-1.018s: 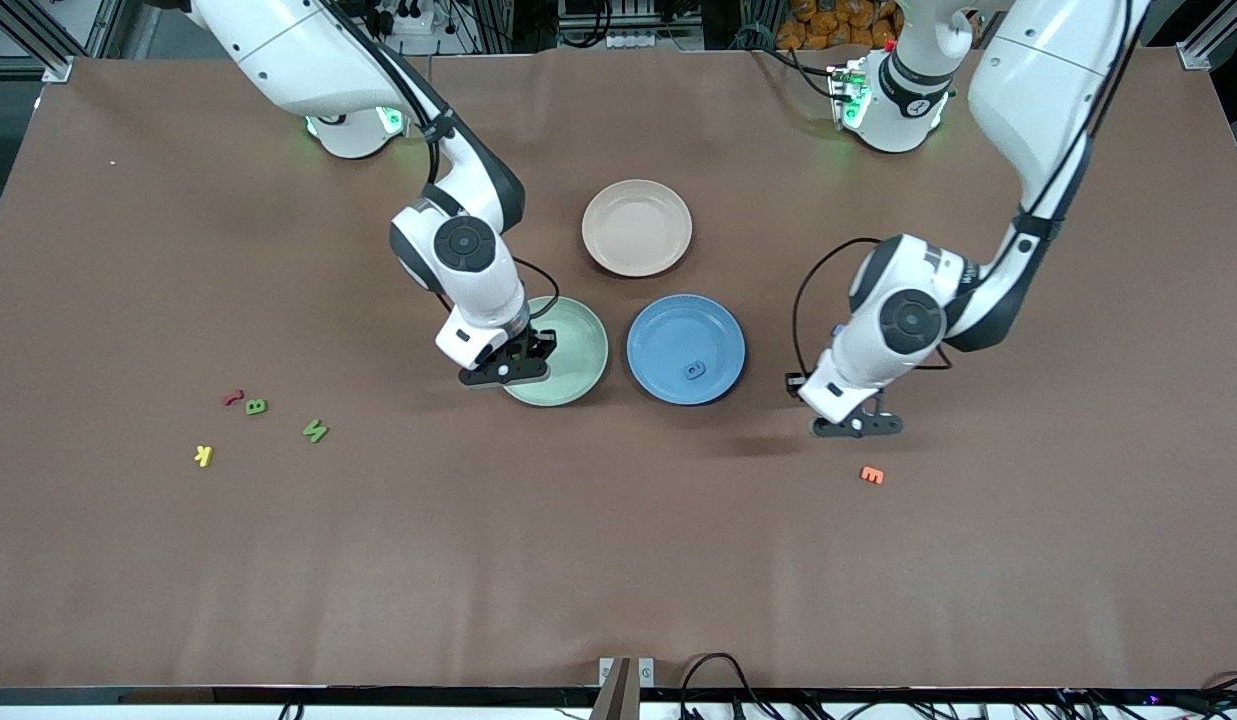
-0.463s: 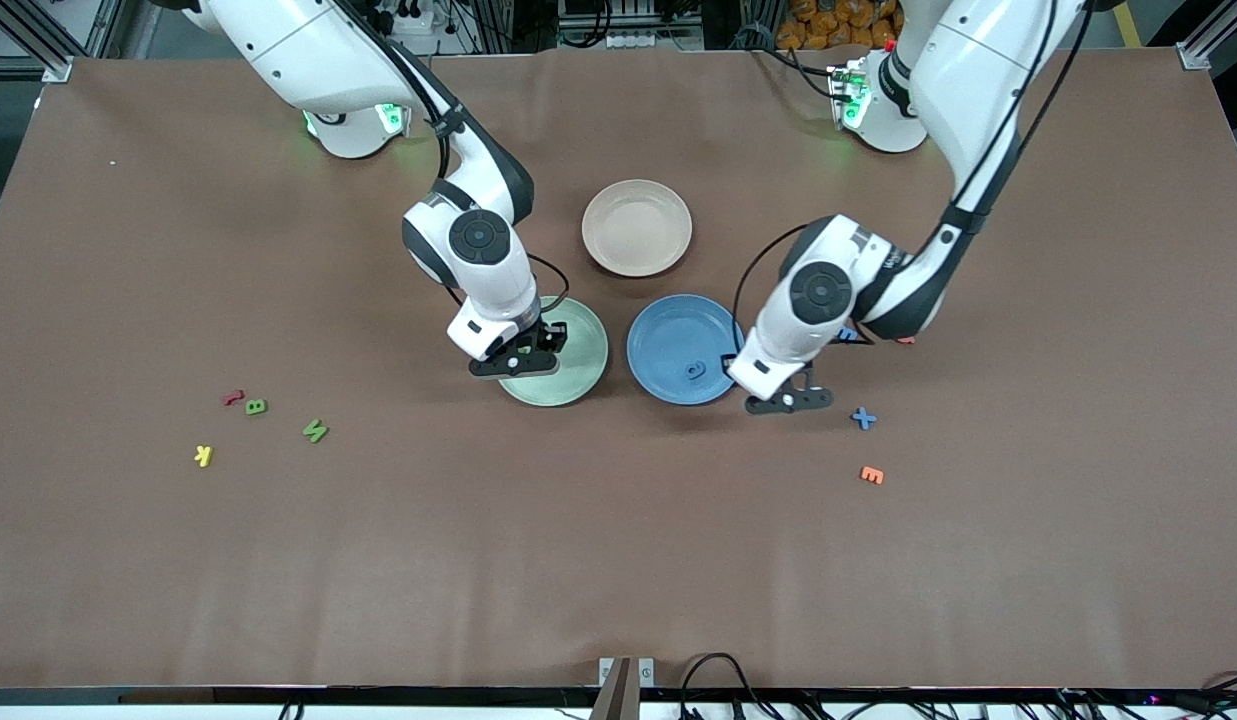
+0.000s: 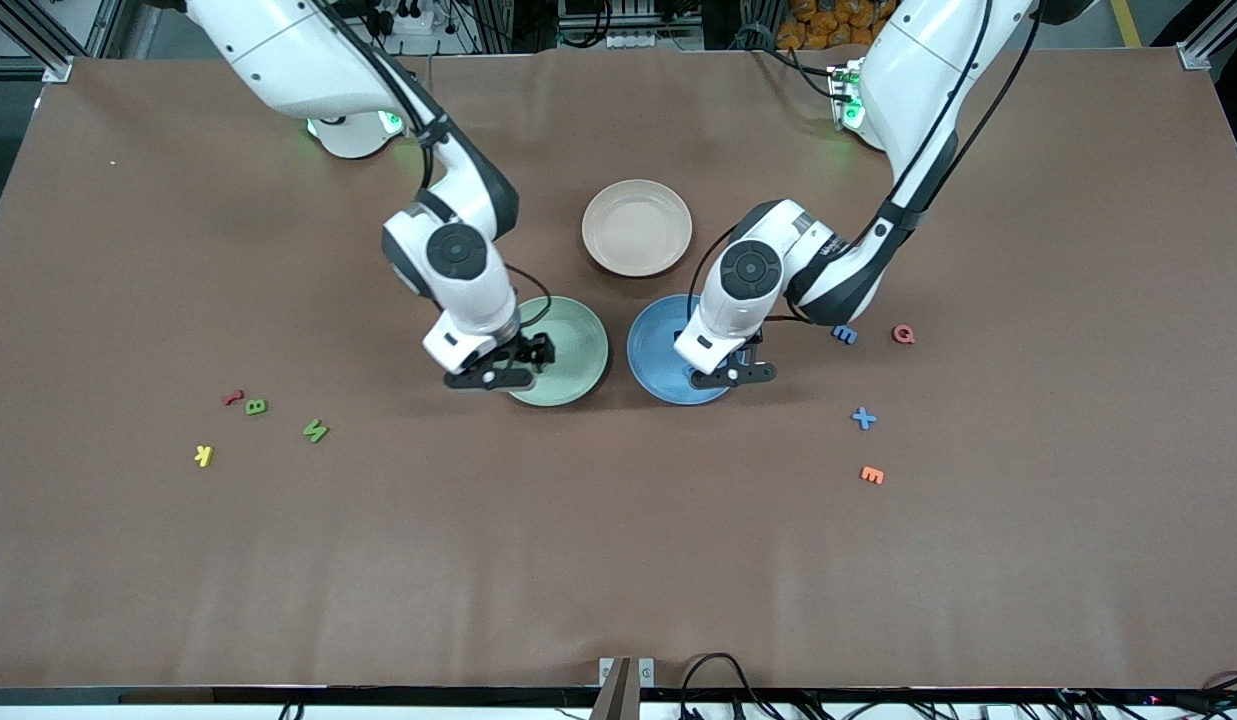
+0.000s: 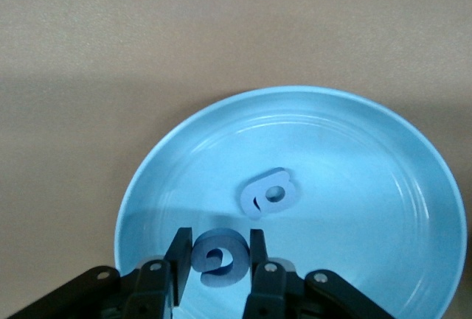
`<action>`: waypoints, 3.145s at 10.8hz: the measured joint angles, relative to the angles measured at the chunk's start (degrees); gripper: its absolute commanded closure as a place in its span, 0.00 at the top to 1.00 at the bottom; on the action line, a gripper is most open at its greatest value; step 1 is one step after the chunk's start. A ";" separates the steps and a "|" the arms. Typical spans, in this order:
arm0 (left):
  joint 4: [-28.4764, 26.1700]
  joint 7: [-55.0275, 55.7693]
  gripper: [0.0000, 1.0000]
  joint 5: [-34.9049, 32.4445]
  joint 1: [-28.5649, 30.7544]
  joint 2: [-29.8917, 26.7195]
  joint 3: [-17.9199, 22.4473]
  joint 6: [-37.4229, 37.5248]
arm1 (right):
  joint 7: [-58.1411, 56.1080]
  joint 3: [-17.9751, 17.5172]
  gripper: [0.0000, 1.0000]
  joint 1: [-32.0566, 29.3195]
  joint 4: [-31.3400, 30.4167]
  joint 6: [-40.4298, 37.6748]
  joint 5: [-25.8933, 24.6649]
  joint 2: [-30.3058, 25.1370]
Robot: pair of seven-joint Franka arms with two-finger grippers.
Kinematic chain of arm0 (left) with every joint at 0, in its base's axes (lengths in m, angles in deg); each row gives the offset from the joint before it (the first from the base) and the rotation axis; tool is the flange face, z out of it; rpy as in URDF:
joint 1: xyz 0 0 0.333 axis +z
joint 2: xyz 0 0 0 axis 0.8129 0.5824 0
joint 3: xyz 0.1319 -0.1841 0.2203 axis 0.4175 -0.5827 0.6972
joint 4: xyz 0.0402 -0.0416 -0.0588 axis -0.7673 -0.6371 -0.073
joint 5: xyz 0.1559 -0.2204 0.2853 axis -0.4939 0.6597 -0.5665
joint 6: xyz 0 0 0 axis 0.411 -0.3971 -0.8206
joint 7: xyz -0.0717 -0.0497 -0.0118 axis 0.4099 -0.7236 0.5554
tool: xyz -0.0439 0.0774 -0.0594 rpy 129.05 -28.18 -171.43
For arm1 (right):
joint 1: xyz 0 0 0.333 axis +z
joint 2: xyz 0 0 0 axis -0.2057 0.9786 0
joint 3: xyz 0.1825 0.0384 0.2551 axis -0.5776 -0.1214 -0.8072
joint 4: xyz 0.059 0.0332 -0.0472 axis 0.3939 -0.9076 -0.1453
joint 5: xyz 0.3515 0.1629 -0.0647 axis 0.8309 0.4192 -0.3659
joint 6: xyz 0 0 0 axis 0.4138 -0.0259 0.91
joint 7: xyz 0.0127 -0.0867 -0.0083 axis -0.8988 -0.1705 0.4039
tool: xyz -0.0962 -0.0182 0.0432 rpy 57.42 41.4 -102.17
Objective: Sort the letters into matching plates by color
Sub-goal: 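Release letters on the plates and move both grippers back to the letters, then grasp the green N with the right gripper while the left grasps blue x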
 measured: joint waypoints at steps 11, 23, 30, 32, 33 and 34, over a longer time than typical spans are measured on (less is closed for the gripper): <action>2.23 -14.82 1.00 -0.67 14.95 -2.01 1.39 3.62 | -1.85 7.07 1.00 -19.75 1.62 -0.53 5.60 -0.20; -0.15 -15.37 1.00 -1.92 24.10 -0.89 1.92 4.29 | -2.52 8.59 1.00 -24.46 2.62 0.54 9.78 6.44; -0.21 5.92 1.00 -1.86 23.65 0.37 2.03 4.20 | -2.68 8.43 0.00 -24.14 2.64 1.42 9.79 6.82; 0.26 6.53 1.00 -1.77 23.66 1.19 2.04 3.92 | -2.69 8.29 0.00 -24.13 2.94 1.49 9.79 6.75; 0.48 7.29 1.00 -1.77 23.67 1.64 2.04 3.51 | -2.69 8.29 0.00 -24.13 2.95 1.50 9.79 6.75; 0.79 8.47 1.00 -1.76 23.68 2.12 2.04 2.68 | -2.69 8.29 0.00 -24.13 2.95 1.49 9.79 6.75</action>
